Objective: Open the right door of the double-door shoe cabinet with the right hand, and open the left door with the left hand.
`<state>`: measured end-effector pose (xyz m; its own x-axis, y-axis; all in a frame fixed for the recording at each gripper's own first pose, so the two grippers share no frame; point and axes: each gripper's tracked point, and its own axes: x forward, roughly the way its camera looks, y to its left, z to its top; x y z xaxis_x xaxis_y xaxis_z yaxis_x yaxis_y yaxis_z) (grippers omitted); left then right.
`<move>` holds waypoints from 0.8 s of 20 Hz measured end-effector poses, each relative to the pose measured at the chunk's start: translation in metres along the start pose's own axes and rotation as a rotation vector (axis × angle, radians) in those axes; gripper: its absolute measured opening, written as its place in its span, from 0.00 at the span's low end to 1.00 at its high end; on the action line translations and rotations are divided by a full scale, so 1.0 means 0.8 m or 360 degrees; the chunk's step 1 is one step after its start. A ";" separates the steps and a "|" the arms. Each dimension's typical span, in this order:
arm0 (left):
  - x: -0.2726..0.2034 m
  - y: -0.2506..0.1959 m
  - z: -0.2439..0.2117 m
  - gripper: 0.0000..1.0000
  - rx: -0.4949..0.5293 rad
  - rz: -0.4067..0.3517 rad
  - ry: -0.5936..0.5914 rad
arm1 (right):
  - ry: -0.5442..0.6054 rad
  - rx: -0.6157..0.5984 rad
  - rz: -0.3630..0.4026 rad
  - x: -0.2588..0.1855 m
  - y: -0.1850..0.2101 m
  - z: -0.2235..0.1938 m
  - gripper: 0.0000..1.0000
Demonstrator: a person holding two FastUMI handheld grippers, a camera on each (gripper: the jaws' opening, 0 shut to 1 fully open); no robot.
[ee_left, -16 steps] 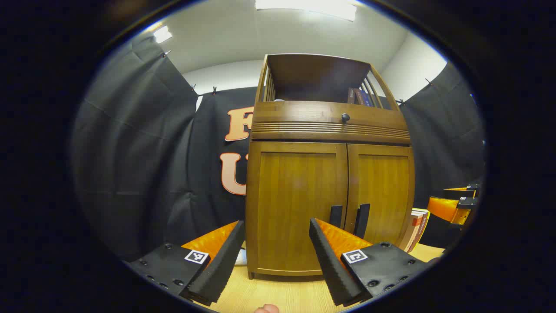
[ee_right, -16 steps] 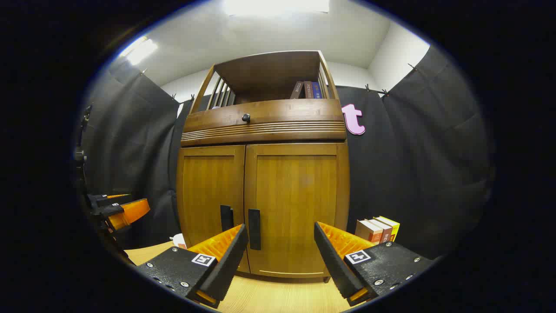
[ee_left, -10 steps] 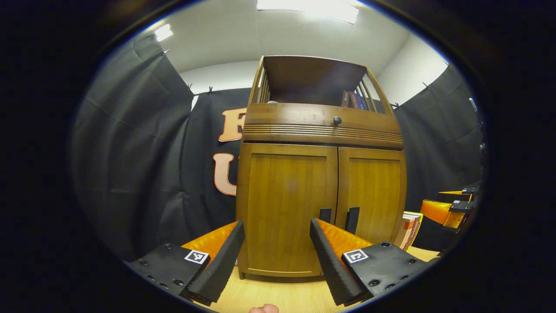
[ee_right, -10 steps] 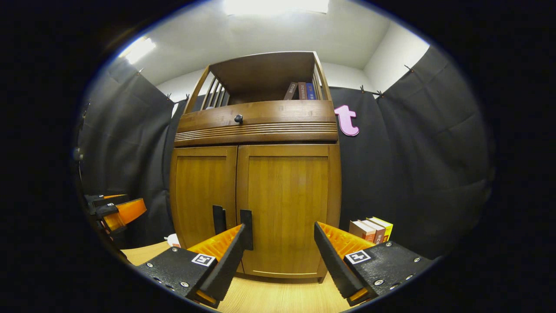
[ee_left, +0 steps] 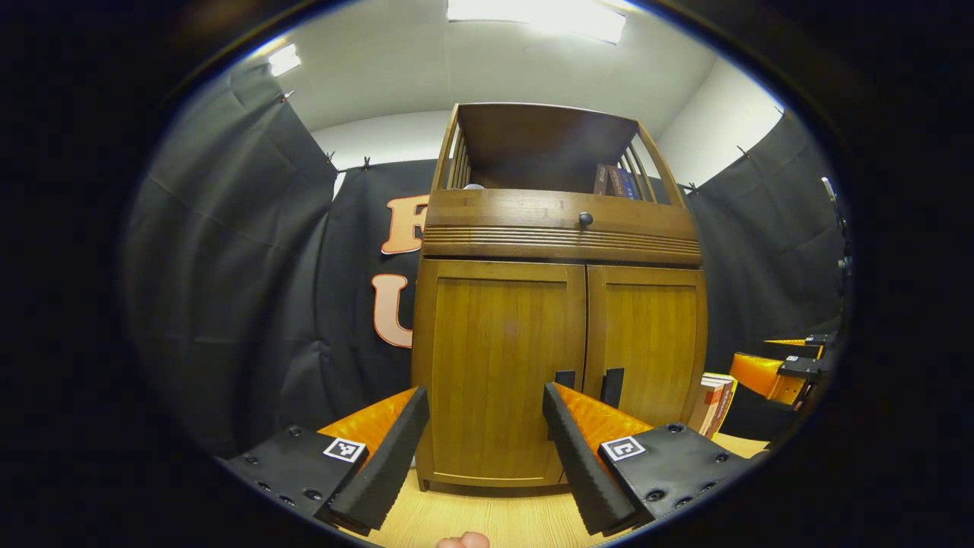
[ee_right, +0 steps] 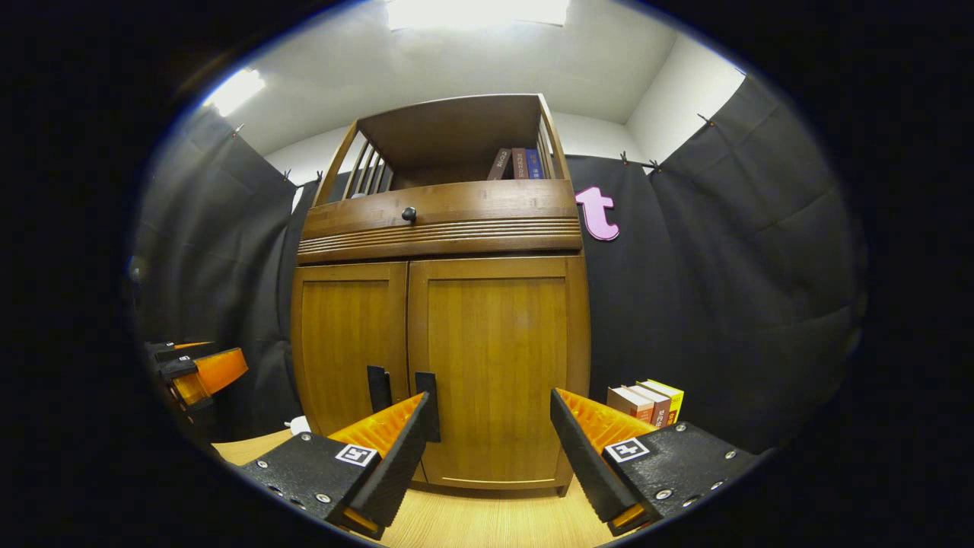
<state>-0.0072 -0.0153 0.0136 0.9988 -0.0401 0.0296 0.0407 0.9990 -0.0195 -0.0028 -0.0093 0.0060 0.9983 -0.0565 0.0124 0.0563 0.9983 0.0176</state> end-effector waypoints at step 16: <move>-0.007 0.017 -0.007 0.94 0.0000 0.0032 0.0024 | -0.0011 0.0023 0.0020 0.011 0.023 0.002 0.93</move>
<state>-0.0118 -0.0018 0.0075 0.9997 -0.0200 0.0140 0.0203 0.9996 -0.0202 0.0067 0.0085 0.0080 0.9988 -0.0441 0.0194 0.0434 0.9985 0.0318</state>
